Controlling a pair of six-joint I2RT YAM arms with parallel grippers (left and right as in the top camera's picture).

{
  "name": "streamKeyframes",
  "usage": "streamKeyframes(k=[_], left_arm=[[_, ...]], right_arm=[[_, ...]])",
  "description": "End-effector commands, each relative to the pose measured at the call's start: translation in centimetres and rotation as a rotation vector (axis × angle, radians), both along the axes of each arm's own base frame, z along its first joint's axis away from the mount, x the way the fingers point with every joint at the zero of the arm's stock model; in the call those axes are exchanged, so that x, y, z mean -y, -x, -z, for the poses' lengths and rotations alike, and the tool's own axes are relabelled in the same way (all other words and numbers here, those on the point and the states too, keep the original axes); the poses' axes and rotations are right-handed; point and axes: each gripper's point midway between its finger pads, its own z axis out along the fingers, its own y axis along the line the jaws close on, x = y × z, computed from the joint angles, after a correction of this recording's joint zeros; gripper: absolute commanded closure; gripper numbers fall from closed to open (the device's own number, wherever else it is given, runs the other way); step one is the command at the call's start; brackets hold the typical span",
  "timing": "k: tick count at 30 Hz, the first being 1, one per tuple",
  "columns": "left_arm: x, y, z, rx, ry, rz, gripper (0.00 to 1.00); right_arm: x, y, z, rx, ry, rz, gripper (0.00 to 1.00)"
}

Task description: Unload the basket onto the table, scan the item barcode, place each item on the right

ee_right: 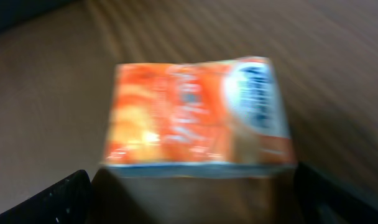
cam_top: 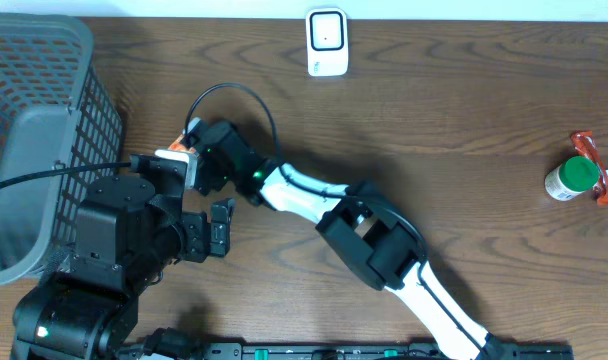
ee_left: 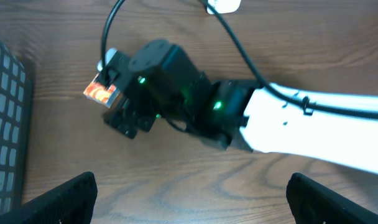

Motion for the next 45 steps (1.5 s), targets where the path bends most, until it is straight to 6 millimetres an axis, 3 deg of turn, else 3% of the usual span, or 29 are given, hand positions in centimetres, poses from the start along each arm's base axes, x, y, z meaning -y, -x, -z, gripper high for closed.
streamKeyframes(k=[1,6,9,11,15,21,22,23,24,30,36,42,45], left_arm=[[-0.2,-0.1,-0.5,0.017,0.000,-0.011,0.02],[-0.2,-0.1,-0.5,0.018,0.000,-0.011,0.02],[-0.2,-0.1,-0.5,0.018,0.000,-0.011,0.02],[-0.2,-0.1,-0.5,0.017,0.000,-0.011,0.02],[-0.2,-0.1,-0.5,0.017,0.000,-0.011,0.02],[-0.2,-0.1,-0.5,0.018,0.000,-0.011,0.02],[-0.2,-0.1,-0.5,0.017,0.000,-0.011,0.02],[-0.2,-0.1,-0.5,0.018,0.000,-0.011,0.02],[-0.2,-0.1,-0.5,0.017,0.000,-0.011,0.02],[-0.2,-0.1,-0.5,0.018,0.000,-0.011,0.02],[-0.2,-0.1,-0.5,0.017,0.000,-0.011,0.02],[-0.2,-0.1,-0.5,0.017,0.000,-0.011,0.02],[-0.2,-0.1,-0.5,0.018,0.000,-0.011,0.02]], right_arm=[[3.0,5.2,11.6,-0.162,0.202,-0.044,0.01],[3.2,4.5,11.9,-0.163,0.200,-0.034,0.05],[2.9,4.4,11.6,-0.159,0.198,-0.035,0.14],[2.8,4.5,11.5,-0.159,0.199,-0.037,0.25],[2.8,4.1,10.8,-0.176,0.227,-0.029,0.64],[3.4,3.6,7.6,-0.237,0.300,-0.016,0.82],[3.5,3.5,7.0,-0.243,0.306,-0.014,0.75],[3.5,3.5,6.4,-0.245,0.308,-0.014,0.53],[3.4,3.5,5.8,-0.245,0.311,-0.016,0.04],[2.7,5.0,4.0,-0.172,0.390,-0.269,0.01],[1.9,4.1,2.9,-0.010,0.421,-0.421,0.01],[1.5,3.6,2.0,-0.086,0.239,-0.509,0.01],[1.9,1.8,2.2,-0.115,0.153,-0.482,0.01]])
